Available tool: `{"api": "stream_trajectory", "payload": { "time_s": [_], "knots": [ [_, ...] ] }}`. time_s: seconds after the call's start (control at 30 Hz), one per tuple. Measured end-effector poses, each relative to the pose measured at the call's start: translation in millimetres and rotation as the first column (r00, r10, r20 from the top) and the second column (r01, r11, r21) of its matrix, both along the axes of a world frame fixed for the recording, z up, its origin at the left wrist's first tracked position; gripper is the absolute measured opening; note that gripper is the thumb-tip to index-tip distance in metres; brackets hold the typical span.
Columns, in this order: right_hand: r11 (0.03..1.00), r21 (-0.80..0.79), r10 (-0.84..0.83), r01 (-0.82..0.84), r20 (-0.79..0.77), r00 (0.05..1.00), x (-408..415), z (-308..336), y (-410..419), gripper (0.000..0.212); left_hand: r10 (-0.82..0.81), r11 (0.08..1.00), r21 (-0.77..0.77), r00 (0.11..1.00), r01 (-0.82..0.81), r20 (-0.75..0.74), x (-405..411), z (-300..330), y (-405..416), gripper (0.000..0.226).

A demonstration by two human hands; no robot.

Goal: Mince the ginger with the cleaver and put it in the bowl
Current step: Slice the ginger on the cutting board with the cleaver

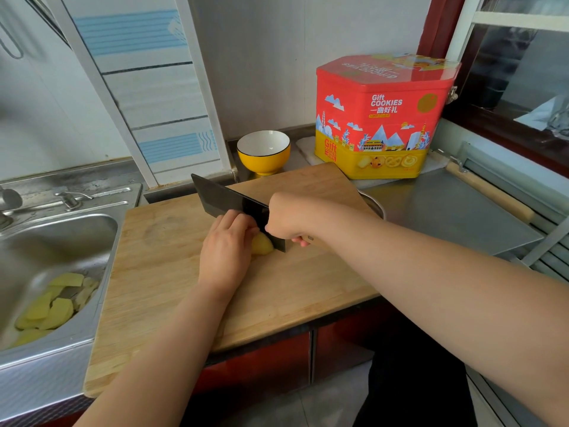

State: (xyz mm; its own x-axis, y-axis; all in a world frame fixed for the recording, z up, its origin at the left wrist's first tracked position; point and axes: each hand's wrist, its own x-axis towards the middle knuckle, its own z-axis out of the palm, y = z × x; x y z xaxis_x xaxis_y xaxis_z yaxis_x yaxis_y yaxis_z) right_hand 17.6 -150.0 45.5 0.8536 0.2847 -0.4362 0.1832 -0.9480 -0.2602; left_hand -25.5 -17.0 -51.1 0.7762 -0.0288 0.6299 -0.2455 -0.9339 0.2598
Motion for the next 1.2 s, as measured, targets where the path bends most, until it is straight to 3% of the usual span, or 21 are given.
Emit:
{"api": "stream_trajectory", "payload": {
  "time_s": [0.3,0.5,0.9,1.2],
  "knots": [
    [0.993,0.120,0.006,-0.009,0.030,1.000,5.4,4.2,-25.5,0.041,-0.008,1.000,-0.030,0.999,0.007,-0.043,-3.1,3.1,-0.9,0.004],
    [0.978,0.208,-0.027,0.005,0.103,0.994,1.2,3.0,-24.0,0.038,0.003,0.999,-0.047,0.997,-0.007,-0.074,-4.1,2.3,0.7,0.006],
    [0.991,0.132,0.011,-0.030,0.143,0.990,-8.4,20.6,-21.4,0.042,0.011,0.999,-0.051,0.998,-0.014,-0.068,-6.0,3.6,-0.1,0.009],
    [0.993,0.088,0.061,-0.078,0.178,0.982,-10.7,32.8,-22.2,0.028,0.028,0.999,-0.039,0.998,-0.030,-0.064,-7.0,5.2,-1.9,0.005]
  ]
}}
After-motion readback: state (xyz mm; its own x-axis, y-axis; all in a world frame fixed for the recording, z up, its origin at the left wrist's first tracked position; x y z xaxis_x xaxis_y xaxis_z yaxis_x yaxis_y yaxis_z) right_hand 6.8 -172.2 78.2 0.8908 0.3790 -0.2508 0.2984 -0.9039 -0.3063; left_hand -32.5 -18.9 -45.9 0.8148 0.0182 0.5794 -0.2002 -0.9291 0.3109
